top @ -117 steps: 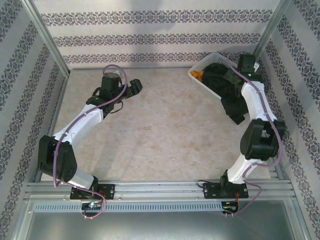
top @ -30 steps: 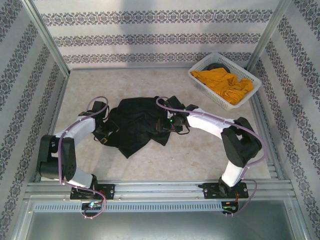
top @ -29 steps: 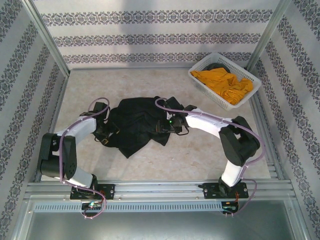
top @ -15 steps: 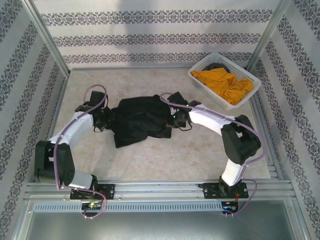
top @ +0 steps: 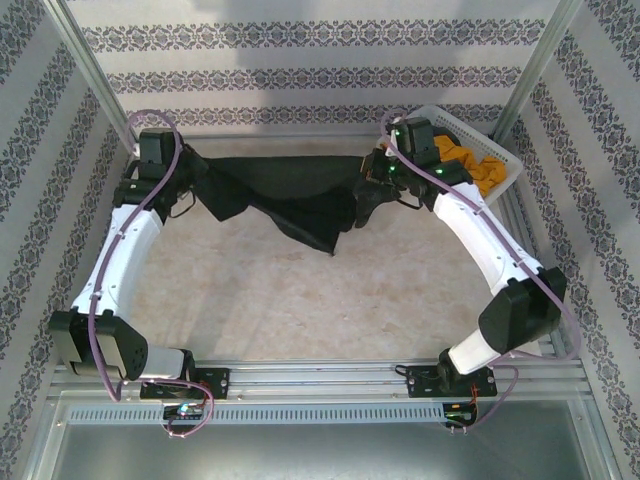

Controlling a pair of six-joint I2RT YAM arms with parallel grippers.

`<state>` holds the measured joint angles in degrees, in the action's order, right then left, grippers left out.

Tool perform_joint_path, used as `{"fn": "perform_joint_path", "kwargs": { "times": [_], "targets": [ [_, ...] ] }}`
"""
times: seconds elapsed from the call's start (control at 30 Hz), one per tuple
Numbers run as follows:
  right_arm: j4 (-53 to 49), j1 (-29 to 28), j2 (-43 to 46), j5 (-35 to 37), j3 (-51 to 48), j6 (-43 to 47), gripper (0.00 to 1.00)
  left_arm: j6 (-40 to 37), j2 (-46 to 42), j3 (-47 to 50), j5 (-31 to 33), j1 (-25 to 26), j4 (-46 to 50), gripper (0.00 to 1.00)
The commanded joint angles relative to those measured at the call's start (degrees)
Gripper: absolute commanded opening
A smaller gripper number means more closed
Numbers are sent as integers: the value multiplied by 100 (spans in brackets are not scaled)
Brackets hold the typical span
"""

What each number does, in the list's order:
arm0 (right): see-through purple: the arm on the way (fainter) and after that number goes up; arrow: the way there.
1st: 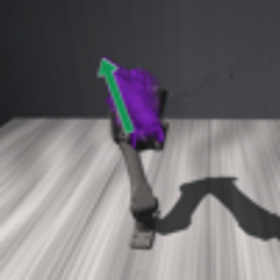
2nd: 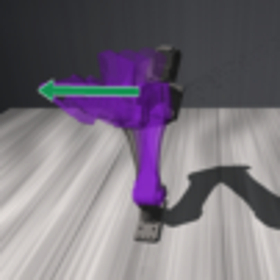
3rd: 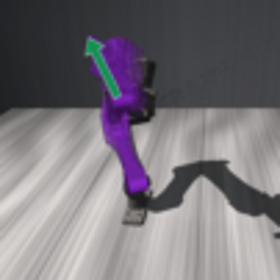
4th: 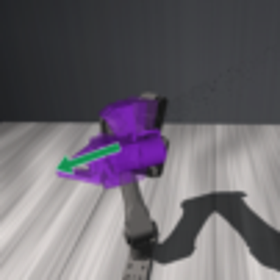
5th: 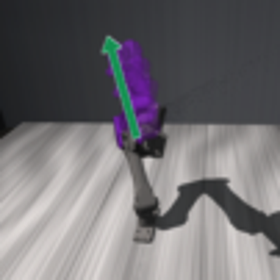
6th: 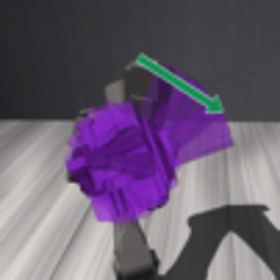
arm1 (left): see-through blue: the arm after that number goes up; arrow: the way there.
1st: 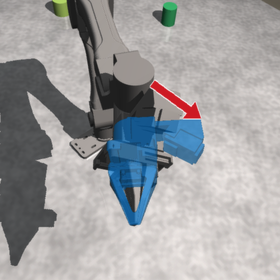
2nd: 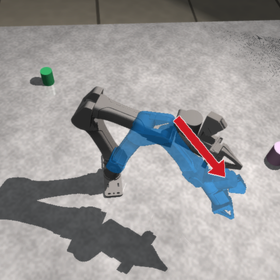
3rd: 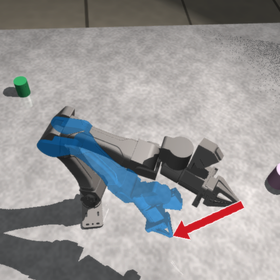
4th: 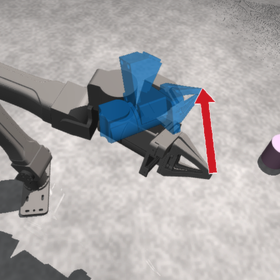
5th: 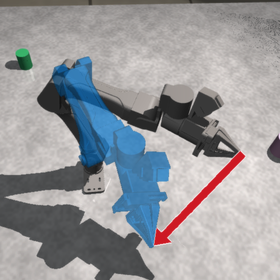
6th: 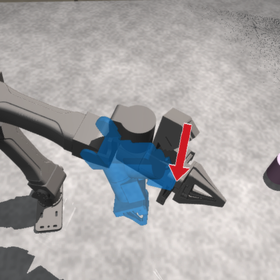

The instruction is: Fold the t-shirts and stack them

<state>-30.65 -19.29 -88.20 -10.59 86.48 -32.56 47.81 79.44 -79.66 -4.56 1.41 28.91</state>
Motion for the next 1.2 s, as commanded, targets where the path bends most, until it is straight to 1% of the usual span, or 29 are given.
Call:
{"fn": "perform_joint_path", "kwargs": {
  "times": [0.0, 0.17, 0.37, 0.5, 0.6, 0.77, 0.9, 0.97, 1.03, 1.1, 1.17],
  "targets": [
    [56, 167, 394, -56, 246, 87, 0, -31, 198, -211, -221, -145, -614, 0],
    [151, 366, 733, -121, 358, 186, 0, 75, 492, -425, -539, -144, -1051, 0],
    [165, 466, 1125, -354, 413, 348, 0, 50, 1078, -1089, -859, -160, -1531, 0],
    [208, 554, 1471, -364, 302, 325, 0, 233, 1582, -1566, -1123, -159, -2039, 0],
    [226, 723, 1754, -343, 257, 225, 0, 494, 2002, -1947, -1297, -159, -2458, 0],
    [531, 852, 2192, -235, 326, 206, 0, 1209, 2896, -2970, -1764, -152, -3379, 0],
    [930, 874, 2401, -316, 419, 121, 0, 1696, 3610, -3994, -1913, -147, -3724, 0],
    [1029, 874, 2454, -418, 480, 41, 0, 1846, 3965, -4594, -1948, -141, -3715, 0],
    [1108, 842, 2434, -773, 519, -83, 0, 1811, 4254, -5161, -1977, -155, -3535, 0],
    [1191, 639, 2381, -1146, 437, -127, 0, 1675, 4463, -5638, -1952, -204, -3188, 0],
    [1210, 13, 2223, -1484, 273, 5, 0, 1571, 4523, -5814, -1844, -304, -2859, 0]
  ]
}}
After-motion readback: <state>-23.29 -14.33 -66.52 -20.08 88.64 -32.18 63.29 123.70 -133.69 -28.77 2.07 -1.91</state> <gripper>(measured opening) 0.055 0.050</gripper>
